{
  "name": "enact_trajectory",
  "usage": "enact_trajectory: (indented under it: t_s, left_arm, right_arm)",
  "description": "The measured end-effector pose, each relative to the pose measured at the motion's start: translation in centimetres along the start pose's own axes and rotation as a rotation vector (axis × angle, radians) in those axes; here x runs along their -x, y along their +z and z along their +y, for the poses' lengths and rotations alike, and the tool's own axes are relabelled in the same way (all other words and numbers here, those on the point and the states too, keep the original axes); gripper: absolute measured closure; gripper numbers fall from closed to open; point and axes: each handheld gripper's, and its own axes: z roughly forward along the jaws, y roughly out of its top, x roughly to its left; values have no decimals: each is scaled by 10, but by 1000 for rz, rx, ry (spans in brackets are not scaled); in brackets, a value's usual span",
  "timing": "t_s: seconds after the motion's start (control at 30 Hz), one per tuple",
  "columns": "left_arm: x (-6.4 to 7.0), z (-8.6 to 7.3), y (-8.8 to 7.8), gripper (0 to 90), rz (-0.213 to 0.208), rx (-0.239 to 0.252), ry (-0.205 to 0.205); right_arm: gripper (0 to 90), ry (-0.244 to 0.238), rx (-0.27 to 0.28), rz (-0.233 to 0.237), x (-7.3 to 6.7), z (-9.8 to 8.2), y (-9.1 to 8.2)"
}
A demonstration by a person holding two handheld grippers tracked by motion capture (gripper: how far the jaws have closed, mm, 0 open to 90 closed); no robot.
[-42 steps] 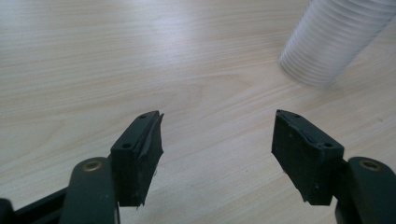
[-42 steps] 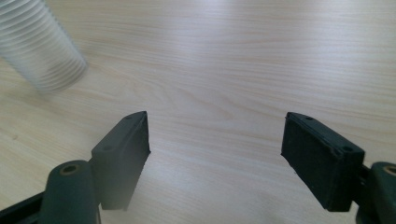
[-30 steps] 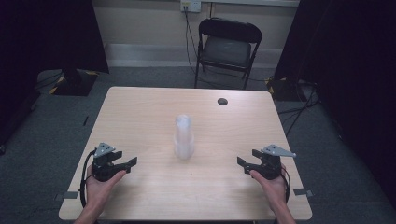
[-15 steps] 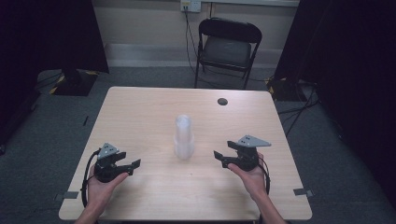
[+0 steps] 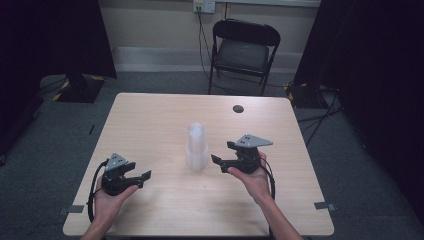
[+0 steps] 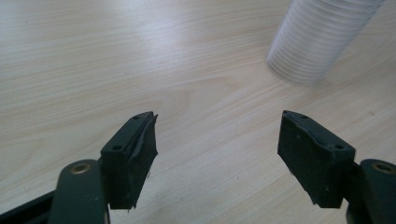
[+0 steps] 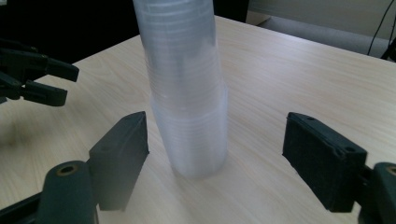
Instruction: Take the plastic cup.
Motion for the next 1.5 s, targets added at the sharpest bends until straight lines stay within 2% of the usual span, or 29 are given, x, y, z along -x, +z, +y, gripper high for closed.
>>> enact_trajectory:
  t_s: [0.13,0.37,0.63,0.87,1.0,1.1,1.3,1.5]
  left_arm:
    - [0,0,0,282,-1,0,6]
    - [0,0,0,282,3,1,6]
    - [0,-1,0,282,7,0,4]
    - [1,-1,-1,282,10,-3,10]
    - [2,-1,0,282,11,-3,8]
    - [2,-2,0,282,11,-3,9]
    - [1,-2,0,281,14,-9,13]
    - [1,-2,-1,281,18,-6,14]
  right_arm:
    - [193,-12,12,0,-4,10,7]
    - [192,-32,16,47,-11,23,20]
    - [180,-57,20,72,-19,38,37]
    - [137,-60,13,70,-20,42,52]
    - [138,-68,-6,66,-18,44,67]
    - [140,-65,-9,65,-17,44,72]
    - [209,-69,-10,61,-17,42,79]
    - [223,-77,-10,56,-16,40,86]
